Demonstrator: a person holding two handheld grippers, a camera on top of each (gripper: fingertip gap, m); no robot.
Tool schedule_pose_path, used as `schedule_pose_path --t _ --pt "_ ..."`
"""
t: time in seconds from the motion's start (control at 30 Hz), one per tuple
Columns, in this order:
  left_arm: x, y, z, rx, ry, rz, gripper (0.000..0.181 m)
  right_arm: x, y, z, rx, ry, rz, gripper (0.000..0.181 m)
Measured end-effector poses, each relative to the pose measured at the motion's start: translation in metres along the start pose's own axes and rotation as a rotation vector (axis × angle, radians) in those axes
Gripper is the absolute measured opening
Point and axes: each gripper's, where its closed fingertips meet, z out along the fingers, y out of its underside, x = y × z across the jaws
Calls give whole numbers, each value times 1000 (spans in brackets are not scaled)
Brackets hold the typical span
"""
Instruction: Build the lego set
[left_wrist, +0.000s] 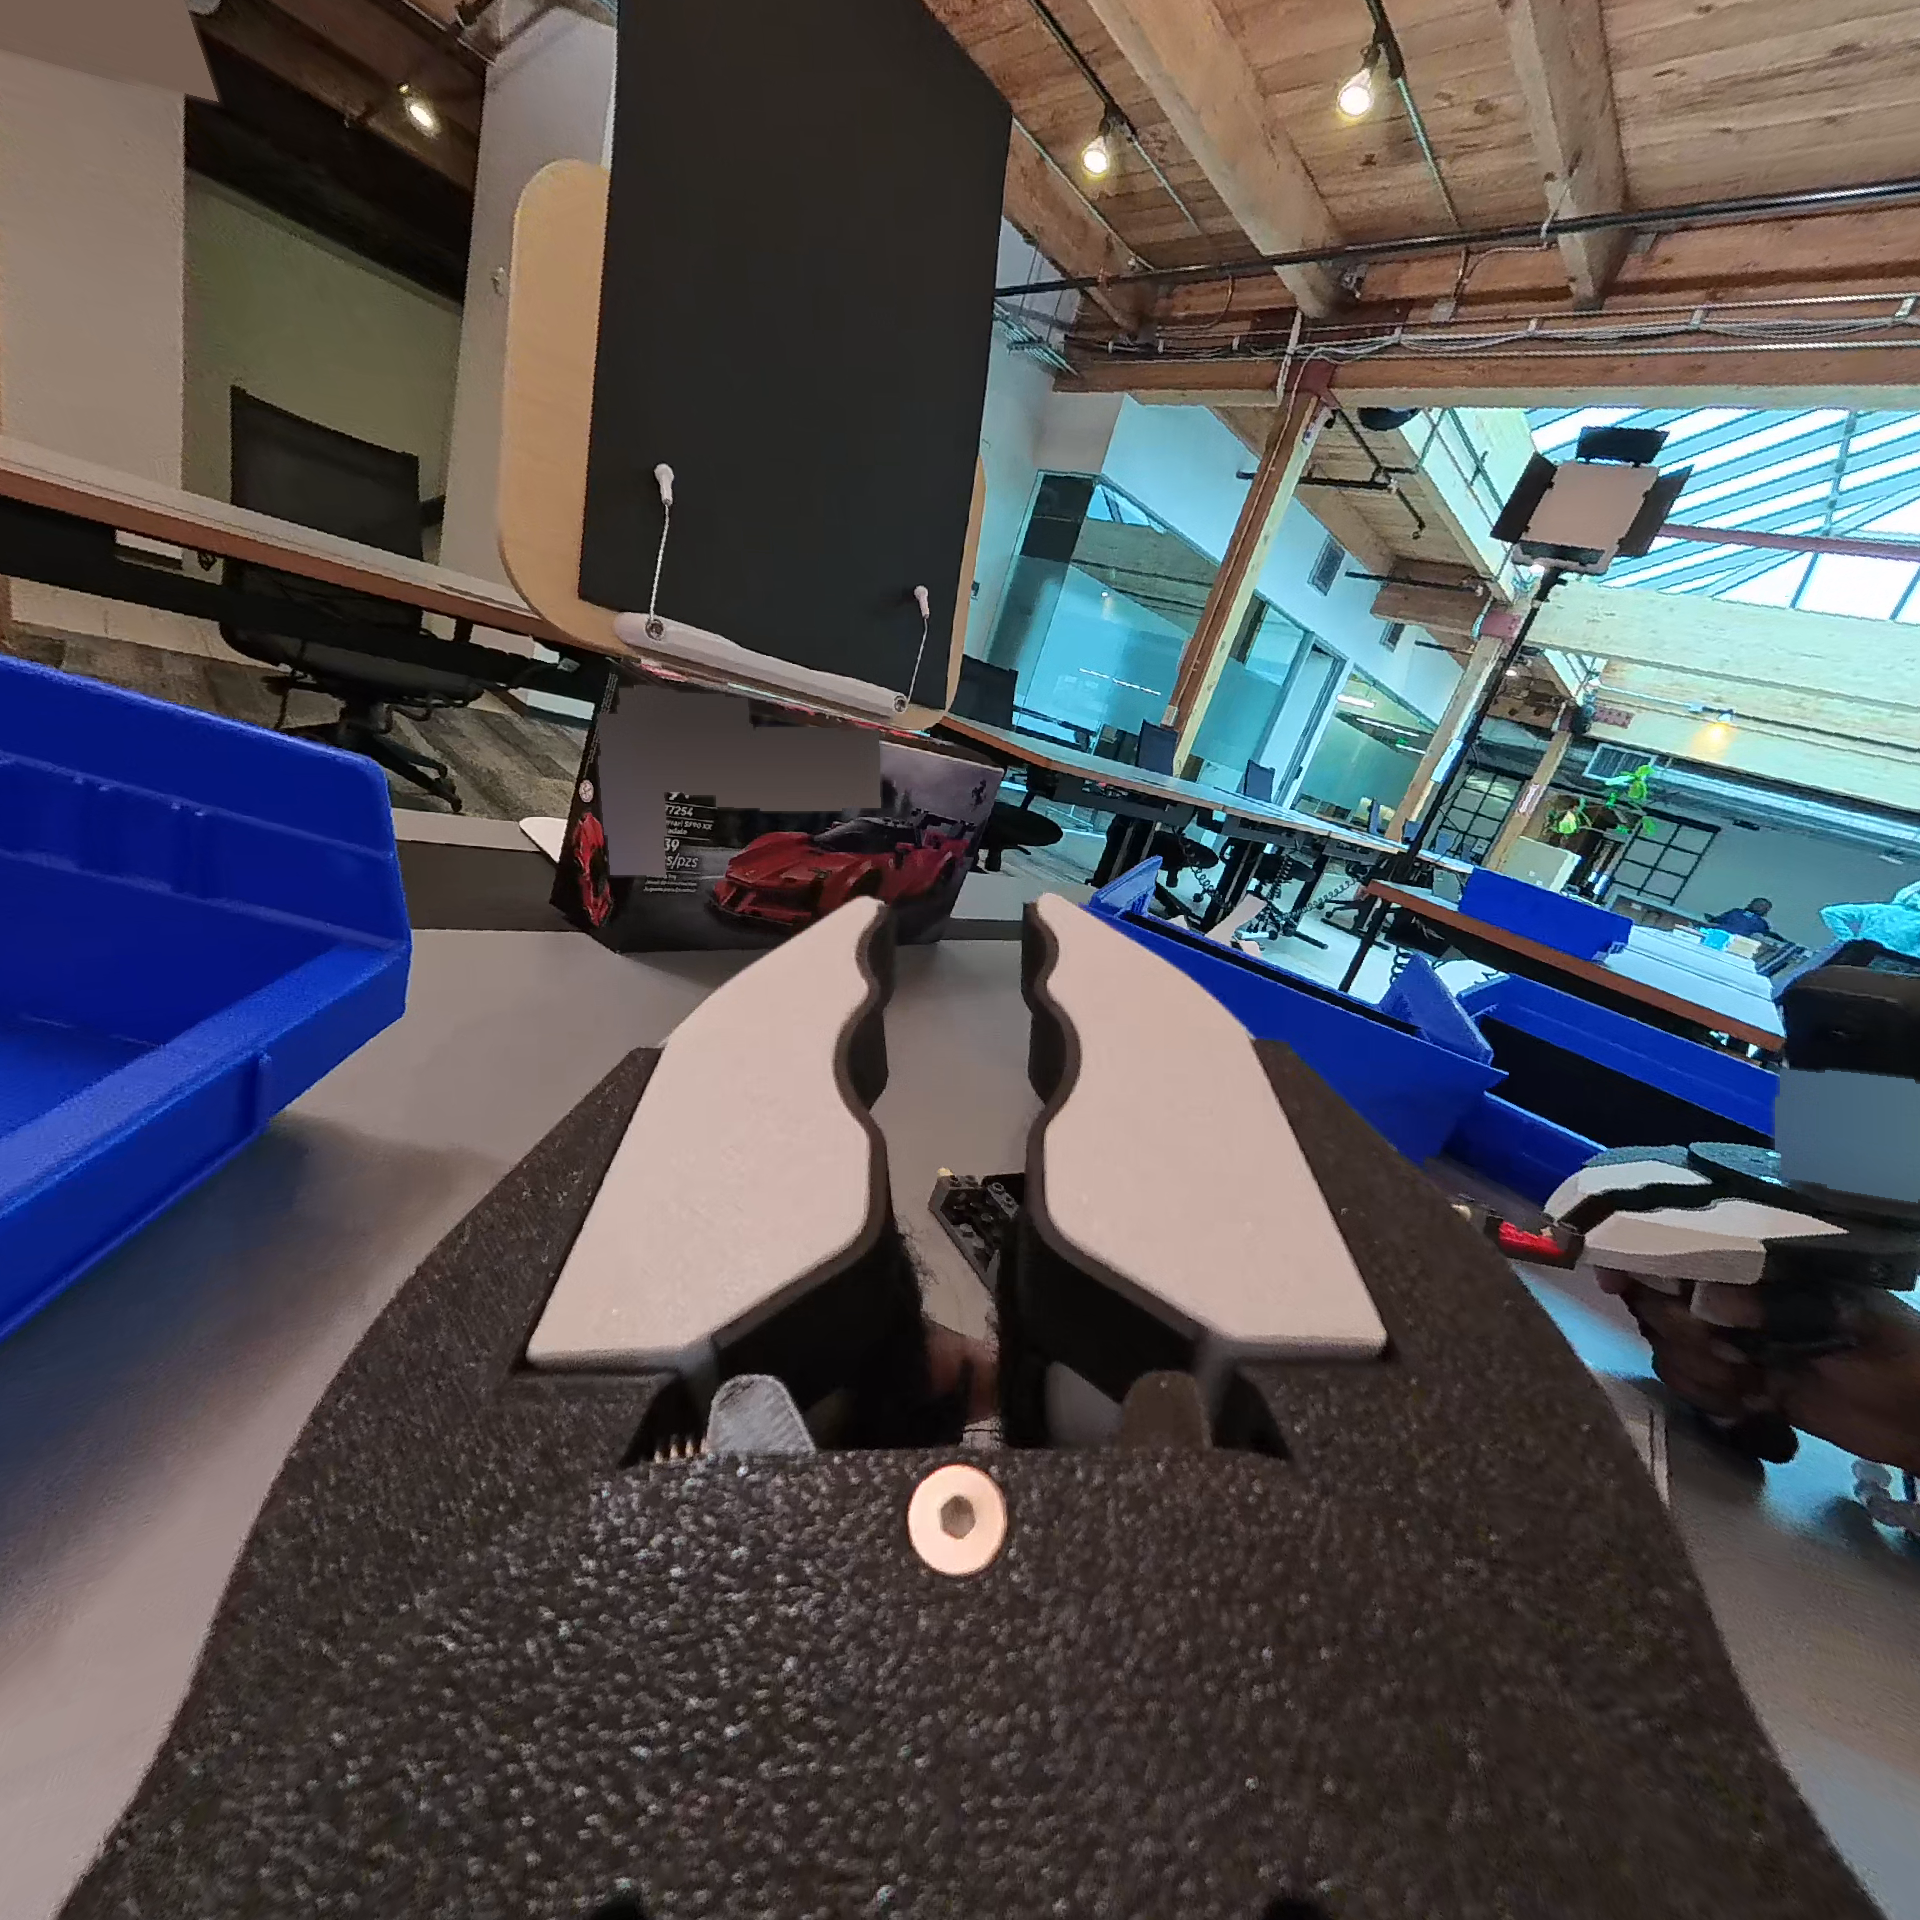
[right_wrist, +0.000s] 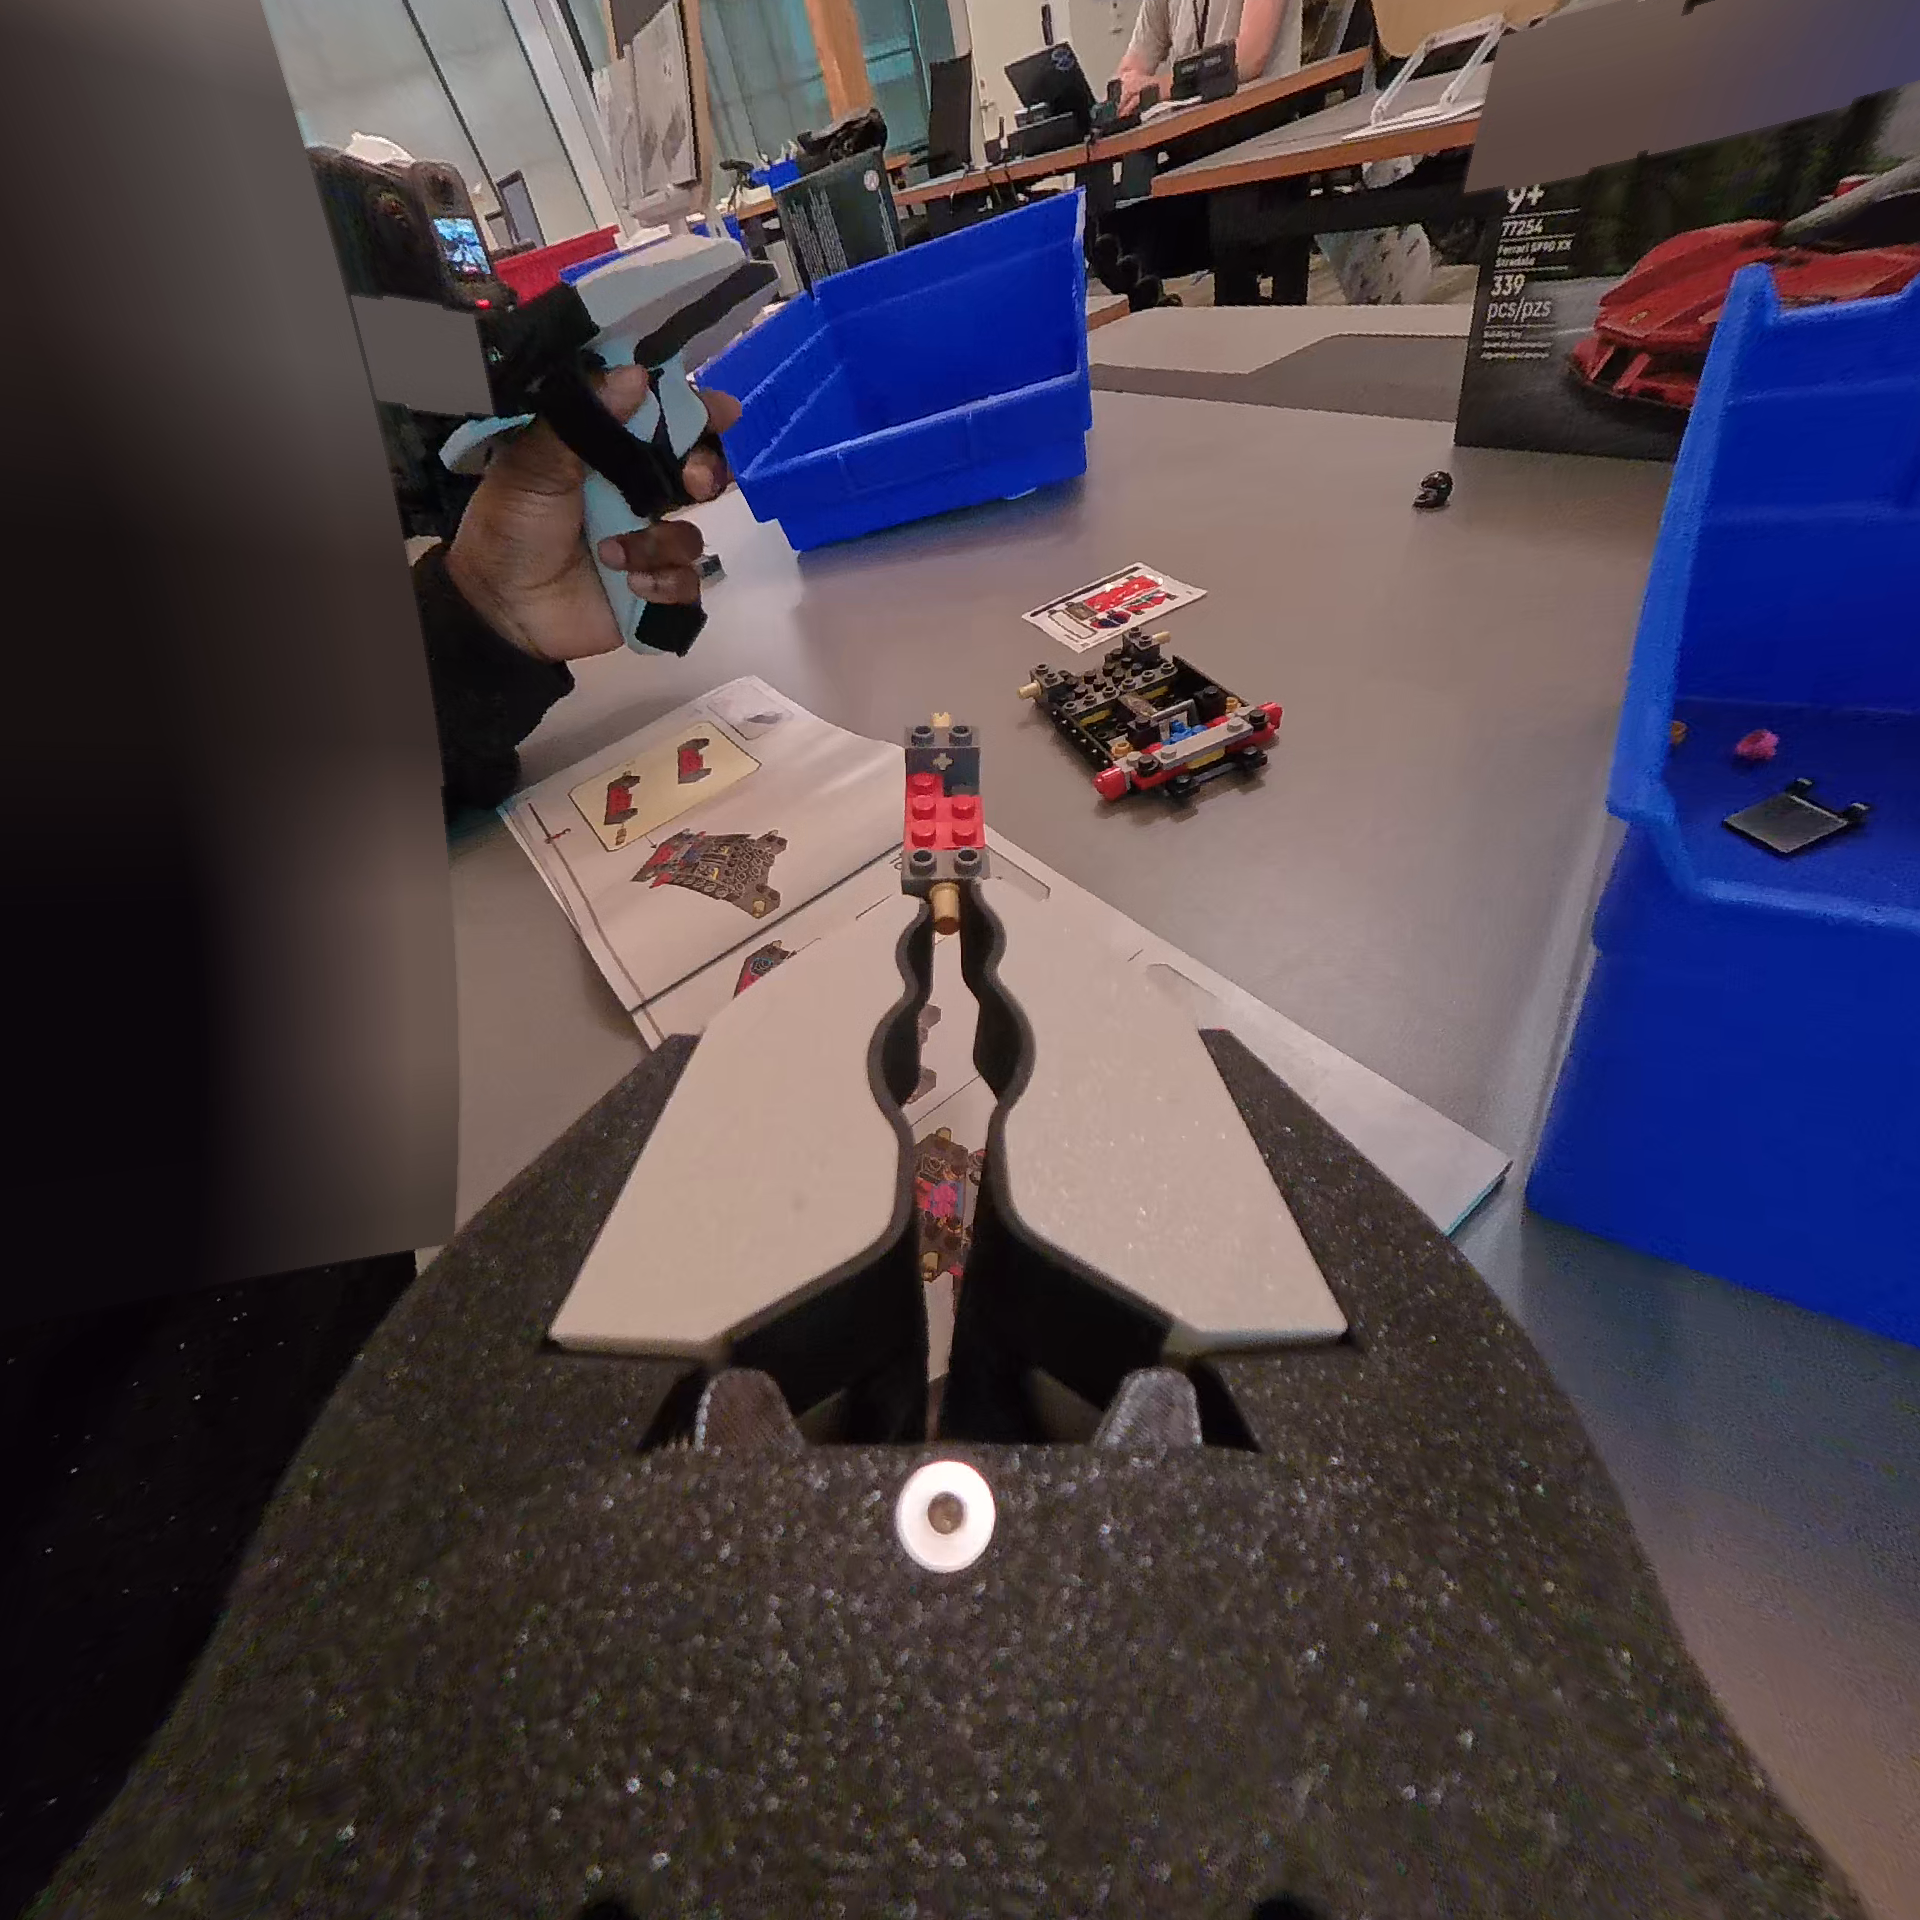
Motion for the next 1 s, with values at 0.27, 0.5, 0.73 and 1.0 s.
schedule_pose_path --t 0.27,0.5,0.73,1.0 --pt "1 3 1 -9 7 5 23 18 11 -9 -106 107 -56 5" --pt "1 4 2 -13 5 16 23 34 50 -16 -482 211 -1 57" --pt "7 5 5 -19 35 34 23 -2 -32 40 -646 82 -320 67" --pt "7 2 3 -5 38 27 23 60 0 154 -1137 -103 -387 80"
